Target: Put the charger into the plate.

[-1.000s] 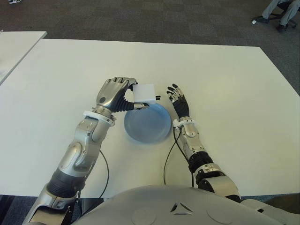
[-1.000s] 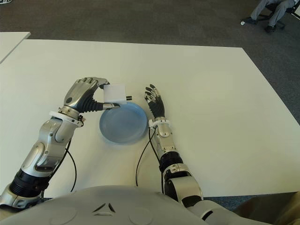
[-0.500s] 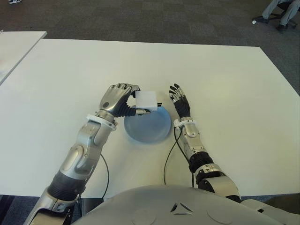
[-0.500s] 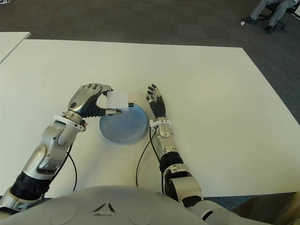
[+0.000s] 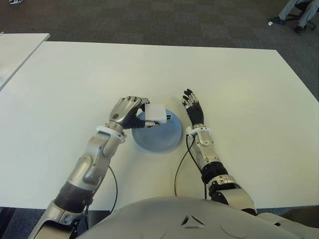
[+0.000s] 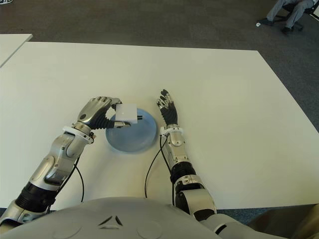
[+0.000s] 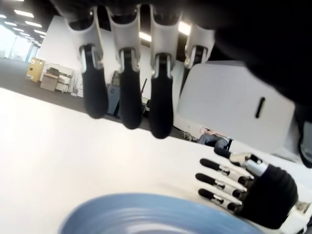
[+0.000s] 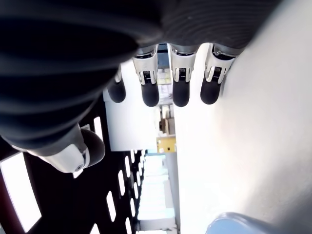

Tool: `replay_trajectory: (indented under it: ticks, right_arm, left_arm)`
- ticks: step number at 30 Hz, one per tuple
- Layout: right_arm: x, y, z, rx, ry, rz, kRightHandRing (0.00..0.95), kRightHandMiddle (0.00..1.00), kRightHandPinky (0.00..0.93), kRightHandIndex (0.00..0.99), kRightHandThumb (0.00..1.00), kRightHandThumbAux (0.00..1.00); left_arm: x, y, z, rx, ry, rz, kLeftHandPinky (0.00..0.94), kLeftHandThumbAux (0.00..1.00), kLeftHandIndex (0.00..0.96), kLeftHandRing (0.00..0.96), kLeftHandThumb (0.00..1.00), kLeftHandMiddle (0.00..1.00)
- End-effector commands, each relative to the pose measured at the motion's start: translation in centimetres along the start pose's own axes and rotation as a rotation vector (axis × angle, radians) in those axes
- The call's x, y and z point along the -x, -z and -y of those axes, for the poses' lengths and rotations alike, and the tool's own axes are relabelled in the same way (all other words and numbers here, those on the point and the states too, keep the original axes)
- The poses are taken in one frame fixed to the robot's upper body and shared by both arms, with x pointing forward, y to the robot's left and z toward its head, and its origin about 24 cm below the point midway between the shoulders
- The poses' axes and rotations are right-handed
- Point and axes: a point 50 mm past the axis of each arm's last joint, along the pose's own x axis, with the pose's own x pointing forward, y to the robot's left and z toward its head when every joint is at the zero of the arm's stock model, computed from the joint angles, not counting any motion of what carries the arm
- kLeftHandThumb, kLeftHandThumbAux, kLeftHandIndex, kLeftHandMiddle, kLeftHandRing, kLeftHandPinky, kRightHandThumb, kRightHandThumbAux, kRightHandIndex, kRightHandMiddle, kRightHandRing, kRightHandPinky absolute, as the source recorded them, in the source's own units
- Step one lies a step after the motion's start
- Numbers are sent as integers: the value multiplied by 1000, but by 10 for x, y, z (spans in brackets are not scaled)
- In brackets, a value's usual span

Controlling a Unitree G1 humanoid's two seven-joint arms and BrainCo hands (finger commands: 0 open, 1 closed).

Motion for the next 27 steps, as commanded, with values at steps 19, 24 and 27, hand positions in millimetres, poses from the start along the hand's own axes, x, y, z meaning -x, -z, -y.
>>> replay_trajectory:
  ticks: [19, 24, 27]
  right_arm:
    - [13, 6, -3, -54, -4, -32, 38, 64, 29, 23, 0, 573]
    - [14, 6, -4, -56, -15, -26, 44, 73, 32, 25, 0, 578]
    - [15, 6, -4, -56, -18, -25, 49, 81, 30, 29, 0, 576]
  left_arm:
    - [12, 11, 9, -88, 360, 34, 5, 344, 0, 3, 174, 2]
    - [15, 14, 11, -51, 362, 29, 0, 329, 0, 0, 150, 0]
    - [16, 15, 12, -41, 361, 27, 0, 325, 0, 0, 144, 0]
